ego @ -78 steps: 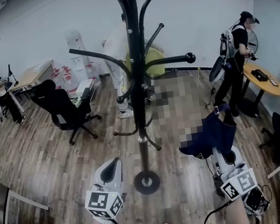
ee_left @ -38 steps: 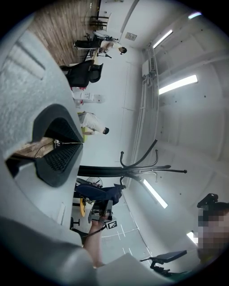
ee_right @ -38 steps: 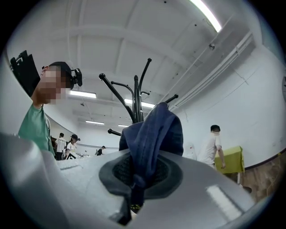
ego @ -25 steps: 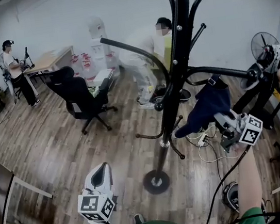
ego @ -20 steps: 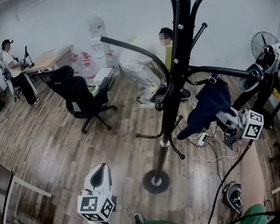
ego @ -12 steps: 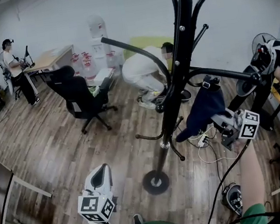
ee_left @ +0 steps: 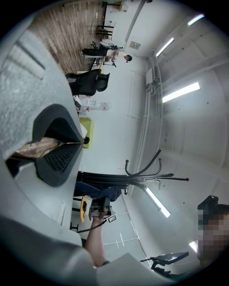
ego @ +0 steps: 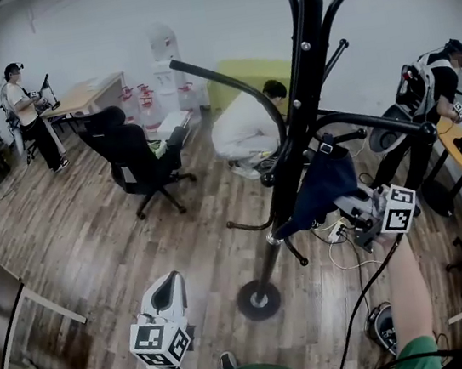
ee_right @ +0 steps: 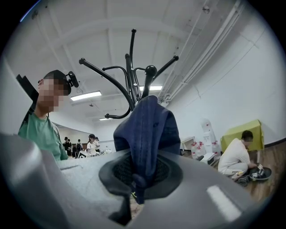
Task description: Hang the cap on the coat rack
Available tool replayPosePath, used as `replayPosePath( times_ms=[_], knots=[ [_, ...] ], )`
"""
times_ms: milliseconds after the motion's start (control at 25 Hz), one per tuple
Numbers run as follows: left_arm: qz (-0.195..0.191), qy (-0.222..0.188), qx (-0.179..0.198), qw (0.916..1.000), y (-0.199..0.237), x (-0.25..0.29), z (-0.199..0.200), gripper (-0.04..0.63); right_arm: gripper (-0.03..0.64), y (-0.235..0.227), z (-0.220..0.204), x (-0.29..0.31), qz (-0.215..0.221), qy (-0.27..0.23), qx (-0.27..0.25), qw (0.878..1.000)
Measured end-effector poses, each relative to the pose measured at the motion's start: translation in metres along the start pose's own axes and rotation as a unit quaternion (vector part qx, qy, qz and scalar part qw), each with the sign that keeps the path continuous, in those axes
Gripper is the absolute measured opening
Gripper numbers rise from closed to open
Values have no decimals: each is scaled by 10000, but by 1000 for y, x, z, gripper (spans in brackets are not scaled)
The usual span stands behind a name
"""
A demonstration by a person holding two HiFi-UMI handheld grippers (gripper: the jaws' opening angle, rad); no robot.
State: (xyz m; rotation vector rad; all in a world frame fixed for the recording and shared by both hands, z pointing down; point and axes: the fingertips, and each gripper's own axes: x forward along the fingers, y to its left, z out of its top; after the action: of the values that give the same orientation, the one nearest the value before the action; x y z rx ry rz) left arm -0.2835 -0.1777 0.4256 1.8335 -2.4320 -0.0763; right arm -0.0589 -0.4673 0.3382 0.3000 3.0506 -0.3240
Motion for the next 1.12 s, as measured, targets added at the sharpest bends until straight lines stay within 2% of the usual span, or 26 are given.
replayPosePath(
  times_ms=[80, 160, 240, 440, 720, 880, 1040, 1120],
  knots=[
    [32, 11, -14, 10000, 2, -4, 0, 14, 27, -1, -1, 0, -80, -36, 46, 10000],
    [56, 27, -24, 10000, 4, -6, -1, 14, 94, -3, -1, 0, -207, -131, 73, 9997],
    [67, 51, -31, 10000, 6, -7, -3, 14, 190, -6, 0, -1, -360, -229, 87, 9991],
    [36, 97, -75, 9999, 5, -9, -6, 14, 265, -9, -4, -13, -719, -373, 126, 9966],
    [-208, 202, -133, 9995, -13, -2, -12, 14, 265, 7, -16, -49, -1121, -464, 94, 9926],
    [-413, 279, -129, 9987, -31, 4, -19, 14, 265, 14, -20, -69, -1562, -565, 62, 9861],
    [-612, 339, -111, 9975, -48, 11, -22, 14, 263, 32, -20, -84, -2058, -592, -243, 9765],
    [-698, 347, -109, 9969, -58, 14, -22, 14, 211, 47, -14, -90, -2189, -683, -434, 9724]
  ],
)
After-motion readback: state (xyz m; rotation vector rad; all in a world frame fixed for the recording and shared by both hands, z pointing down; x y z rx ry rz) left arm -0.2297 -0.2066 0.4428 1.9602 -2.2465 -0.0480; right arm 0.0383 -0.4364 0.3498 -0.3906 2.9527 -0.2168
